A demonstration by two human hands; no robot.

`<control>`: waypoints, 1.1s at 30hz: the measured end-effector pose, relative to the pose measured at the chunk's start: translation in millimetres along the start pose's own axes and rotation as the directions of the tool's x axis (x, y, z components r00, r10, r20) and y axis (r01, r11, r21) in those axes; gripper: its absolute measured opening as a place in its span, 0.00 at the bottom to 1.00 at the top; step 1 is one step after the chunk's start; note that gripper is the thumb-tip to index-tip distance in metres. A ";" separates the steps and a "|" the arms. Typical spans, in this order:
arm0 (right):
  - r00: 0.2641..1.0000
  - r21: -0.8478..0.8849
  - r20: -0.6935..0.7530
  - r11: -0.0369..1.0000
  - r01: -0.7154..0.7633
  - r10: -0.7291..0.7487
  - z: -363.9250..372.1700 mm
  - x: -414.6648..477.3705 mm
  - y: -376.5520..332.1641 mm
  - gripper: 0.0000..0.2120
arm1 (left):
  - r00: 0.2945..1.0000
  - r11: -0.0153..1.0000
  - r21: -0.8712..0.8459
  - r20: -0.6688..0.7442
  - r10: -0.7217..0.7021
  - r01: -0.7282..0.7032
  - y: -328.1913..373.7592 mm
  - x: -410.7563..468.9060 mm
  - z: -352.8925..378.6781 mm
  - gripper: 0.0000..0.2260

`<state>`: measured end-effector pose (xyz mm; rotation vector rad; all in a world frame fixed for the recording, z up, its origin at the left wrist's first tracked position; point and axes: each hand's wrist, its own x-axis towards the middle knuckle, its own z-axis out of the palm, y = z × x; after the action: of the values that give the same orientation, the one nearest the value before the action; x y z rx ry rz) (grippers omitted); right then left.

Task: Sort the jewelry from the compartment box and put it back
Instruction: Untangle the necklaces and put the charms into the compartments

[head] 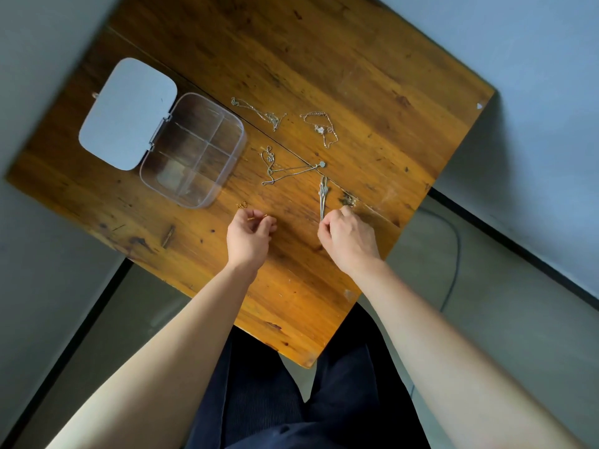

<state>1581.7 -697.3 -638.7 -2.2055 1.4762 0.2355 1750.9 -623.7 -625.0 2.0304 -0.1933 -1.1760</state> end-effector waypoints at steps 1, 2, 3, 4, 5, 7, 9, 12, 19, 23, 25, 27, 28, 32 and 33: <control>0.999 0.027 0.041 1.000 -0.006 0.005 -0.4 -6.1 0.1 0.10 | 1.000 1.000 -0.025 0.007 -0.016 0.016 -1.0 -3.4 -1.8 0.06; 0.997 0.079 0.074 0.997 -0.023 0.018 -1.6 -11.7 0.0 0.10 | 0.999 0.998 -0.049 0.014 -0.031 0.032 -2.3 -6.7 -3.8 0.05; 0.996 0.156 0.084 0.987 -0.036 0.023 -3.7 -16.5 -0.7 0.09 | 0.999 0.997 -0.068 0.020 -0.043 0.045 -2.8 -9.8 -6.2 0.04; 0.999 0.236 0.050 0.972 -0.018 0.007 -5.9 -20.2 -2.5 0.08 | 0.999 0.995 -0.083 0.022 -0.049 0.050 -2.4 -12.4 -8.9 0.04; 0.999 0.301 -0.020 0.953 0.031 -0.026 -9.1 -22.5 -5.9 0.07 | 0.999 0.995 -0.093 0.019 -0.046 0.047 -1.0 -14.7 -12.4 0.03; 0.985 0.426 -0.164 0.897 0.116 -0.050 -19.8 -22.9 -16.9 0.05 | 1.000 0.993 -0.120 -0.008 -0.016 0.015 5.4 -16.7 -20.0 0.03; 0.982 0.627 -0.183 0.775 0.087 0.038 -35.1 -17.6 -30.1 0.03 | 0.997 0.988 -0.148 -0.070 0.039 -0.049 17.4 -16.7 -29.1 0.02; 0.968 0.894 -0.036 0.440 -0.080 0.248 -59.5 -1.1 -50.8 0.04 | 0.984 0.964 -0.233 -0.150 0.091 -0.125 41.3 -12.5 -45.5 0.02; 0.921 0.927 0.329 -0.257 -0.273 0.208 -96.9 42.2 -77.7 0.12 | 0.996 0.668 -0.744 -0.079 -0.045 -0.029 93.0 -9.5 -89.3 0.07; 0.937 0.889 0.331 -0.371 -0.269 0.113 -116.6 52.6 -106.7 0.16 | 0.986 0.449 -0.893 -0.049 -0.160 0.029 120.6 -13.7 -111.4 0.10; 0.944 0.875 0.325 -0.397 -0.277 0.057 -126.6 56.5 -123.8 0.12 | 0.990 0.381 -0.923 -0.010 -0.138 0.044 133.6 -16.5 -123.8 0.08; 0.949 0.877 0.315 -0.381 -0.291 0.000 -135.4 60.5 -141.6 0.10 | 0.996 0.316 -0.948 0.009 -0.092 0.037 145.2 -17.7 -135.5 0.09; 0.951 0.882 0.310 -0.366 -0.297 -0.024 -139.5 63.0 -150.9 0.11 | 0.998 0.296 -0.955 0.003 -0.068 0.023 150.5 -17.5 -140.0 0.10; 0.957 0.906 0.283 -0.309 -0.290 -0.071 -150.8 71.8 -188.5 0.12 | 0.999 0.269 -0.963 -0.017 -0.033 -0.007 164.1 -15.1 -149.4 0.10; 0.957 0.912 0.281 -0.291 -0.291 -0.076 -151.2 73.8 -196.9 0.12 | 0.999 0.256 -0.967 -0.016 -0.034 -0.007 165.1 -13.7 -150.8 0.10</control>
<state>1772.6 -769.0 -479.0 -0.4705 0.9104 -0.5618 1901.3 -650.2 -461.0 0.8745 0.5058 -0.8657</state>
